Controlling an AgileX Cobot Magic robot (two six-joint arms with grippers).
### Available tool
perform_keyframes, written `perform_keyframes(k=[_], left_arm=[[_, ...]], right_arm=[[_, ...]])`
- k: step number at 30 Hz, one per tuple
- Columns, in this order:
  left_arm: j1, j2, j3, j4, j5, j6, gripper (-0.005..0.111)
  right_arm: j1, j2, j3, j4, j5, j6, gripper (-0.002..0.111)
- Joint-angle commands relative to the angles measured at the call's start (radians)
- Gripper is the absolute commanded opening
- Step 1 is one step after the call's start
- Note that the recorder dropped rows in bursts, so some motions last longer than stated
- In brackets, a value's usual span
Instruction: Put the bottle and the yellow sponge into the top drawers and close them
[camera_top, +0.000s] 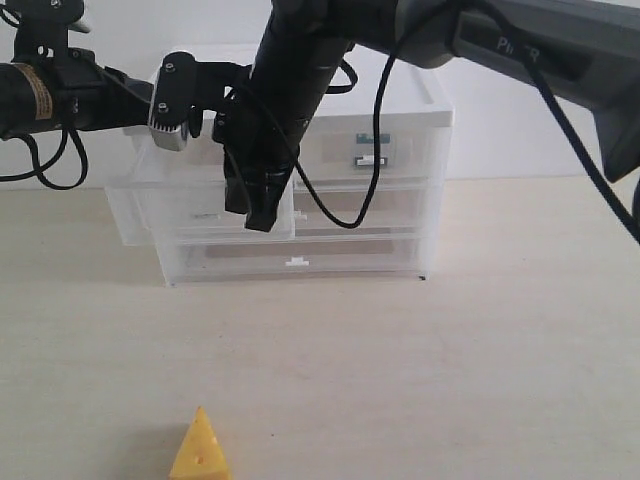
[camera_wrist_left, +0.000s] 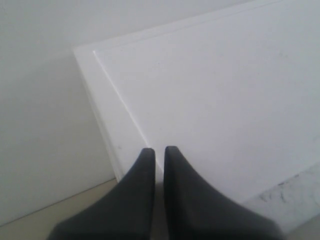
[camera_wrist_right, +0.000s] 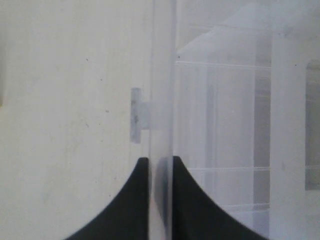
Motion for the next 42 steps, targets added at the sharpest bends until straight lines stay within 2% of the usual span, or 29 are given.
perform_keyframes(k=[1, 23, 25, 27, 31, 33, 42], left_arm=[[0.002, 0.003, -0.001, -0.004, 0.021, 0.006, 0.004], [0.002, 0.003, -0.001, -0.004, 0.021, 0.006, 0.004], [0.002, 0.003, -0.001, -0.004, 0.021, 0.006, 0.004], [0.002, 0.003, -0.001, -0.004, 0.021, 0.006, 0.004], [0.002, 0.003, -0.001, -0.004, 0.021, 0.006, 0.004], [0.002, 0.003, -0.001, -0.004, 0.021, 0.006, 0.004], [0.002, 0.003, -0.001, -0.004, 0.021, 0.006, 0.004]], right_arm=[[0.002, -0.019, -0.003, 0.010, 0.078, 0.013, 0.000], [0.020, -0.055, 0.025, 0.002, 0.078, 0.066, 0.000], [0.020, -0.055, 0.025, 0.002, 0.078, 0.074, 0.006], [0.020, -0.055, 0.025, 0.002, 0.078, 0.077, 0.019], [0.020, -0.055, 0.025, 0.002, 0.078, 0.094, 0.053], [0.020, -0.055, 0.025, 0.002, 0.078, 0.104, 0.063], [0.020, -0.084, 0.025, 0.016, 0.078, 0.191, 0.065]])
